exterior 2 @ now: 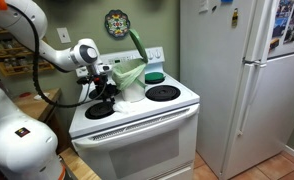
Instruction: Open the bin then put the paper towel in it
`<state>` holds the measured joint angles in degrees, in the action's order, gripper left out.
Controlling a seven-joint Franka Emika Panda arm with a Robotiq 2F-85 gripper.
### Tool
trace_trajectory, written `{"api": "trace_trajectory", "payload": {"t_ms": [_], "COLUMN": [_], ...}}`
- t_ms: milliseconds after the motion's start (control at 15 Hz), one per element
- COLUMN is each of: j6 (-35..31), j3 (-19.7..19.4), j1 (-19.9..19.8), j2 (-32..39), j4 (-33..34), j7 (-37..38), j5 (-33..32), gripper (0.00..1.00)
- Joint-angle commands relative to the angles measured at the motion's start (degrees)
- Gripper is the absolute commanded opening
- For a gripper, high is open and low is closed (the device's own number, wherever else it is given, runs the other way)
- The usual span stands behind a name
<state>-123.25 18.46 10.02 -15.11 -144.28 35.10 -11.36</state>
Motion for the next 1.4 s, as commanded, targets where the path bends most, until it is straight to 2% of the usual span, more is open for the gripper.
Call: {"api": "trace_trajectory", "payload": {"t_ms": [0,200,267,333,933,1067,1333], "j6": [-9.5,-13.1,-13.6,-14.2,-9.4,-6.1,5.2], "j3": [0.4,-0.1,-0.2,-0.3,-0.7,-1.0,-1.5], "j1": [-1.8,-2.1,-2.1,-2.0,-1.7,-1.0,0.0], "j2": [3.6,6.3,7.0,7.3,2.2,0.6,-5.0], "j4": [-1.6,-1.3,-1.2,-1.3,-0.5,0.0,3.4], "j7": [8.3,12.7,13.8,15.1,19.4,17.1,12.0], "j5": [-3.9,-6.1,-6.7,-7.5,-10.0,-7.0,-1.0], "gripper": [1.0,1.0,0.94,0.74,0.04,0.0,0.0]}}
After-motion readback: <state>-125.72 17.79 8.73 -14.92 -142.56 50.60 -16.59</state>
